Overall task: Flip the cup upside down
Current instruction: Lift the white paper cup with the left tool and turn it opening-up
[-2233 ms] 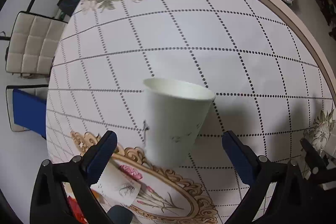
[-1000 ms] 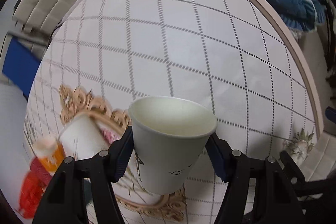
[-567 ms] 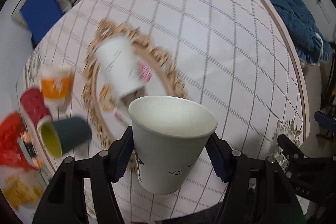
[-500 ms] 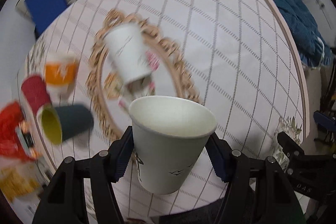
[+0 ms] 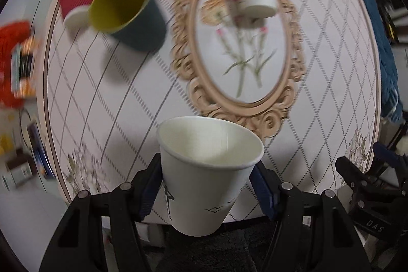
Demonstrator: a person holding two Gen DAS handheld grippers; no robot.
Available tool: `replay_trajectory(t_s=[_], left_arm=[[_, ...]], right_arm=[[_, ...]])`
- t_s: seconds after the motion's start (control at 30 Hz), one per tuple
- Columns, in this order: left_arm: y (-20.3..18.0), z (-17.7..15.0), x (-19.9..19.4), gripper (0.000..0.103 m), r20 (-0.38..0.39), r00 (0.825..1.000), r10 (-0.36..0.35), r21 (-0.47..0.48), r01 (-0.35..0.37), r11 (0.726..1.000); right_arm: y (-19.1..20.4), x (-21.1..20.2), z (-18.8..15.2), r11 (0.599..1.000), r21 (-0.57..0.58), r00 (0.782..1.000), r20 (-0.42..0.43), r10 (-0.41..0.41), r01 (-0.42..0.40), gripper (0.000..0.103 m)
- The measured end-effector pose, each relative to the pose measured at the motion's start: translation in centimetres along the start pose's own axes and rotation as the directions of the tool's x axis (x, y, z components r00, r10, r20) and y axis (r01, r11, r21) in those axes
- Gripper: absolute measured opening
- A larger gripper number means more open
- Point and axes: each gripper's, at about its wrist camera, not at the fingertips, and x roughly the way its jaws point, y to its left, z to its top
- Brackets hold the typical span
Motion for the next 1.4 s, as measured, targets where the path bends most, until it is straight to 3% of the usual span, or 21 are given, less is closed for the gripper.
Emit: replay_trajectory(t_s=[0.4,0.67,1.0,1.23,1.3,1.37,1.4], left_arm=[[4.3,0.0,4.4,0.063,-0.106,0.983,-0.150,-0.174,0.130,0.976],[4.1,0.7,7.0,0.063,-0.129,0.982,-0.136,-0.185,0.111,0.977],[4.0,0.8,10.0,0.065,-0.168,0.970,-0.174,-0.240,0.131,0.962],[3.9,1.1,10.5,0.065,-0.176,0.969,-0.171,-0.248,0.125,0.961],[3.5,1.2,10.8,0.070,-0.174,0.972,-0.158,-0.238,0.115,0.964],[3.1,1.3,10.8,0.090,-0.171,0.973,-0.156,-0.225,0.116,0.967],[2.9,1.2,10.7,0.090,-0.164,0.975,-0.149,-0.218,0.112,0.970]], right_arm=[[3.9,2.7,-1.8,0.999,-0.044,0.998,-0.056,-0.008,0.005,0.103],[4.0,3.7,-2.0,0.999,-0.035,0.997,-0.077,-0.018,0.015,0.103],[3.4,3.7,-1.6,0.999,-0.029,0.997,-0.072,-0.027,0.025,0.102],[3.1,3.6,-1.5,0.999,-0.018,0.997,-0.070,-0.028,0.027,0.102],[3.0,3.6,-1.5,0.999,-0.016,0.997,-0.070,-0.029,0.027,0.102],[3.0,3.7,-1.5,1.000,-0.014,0.997,-0.070,-0.029,0.028,0.102],[3.0,3.6,-1.5,1.000,-0.013,0.997,-0.070,-0.029,0.028,0.102]])
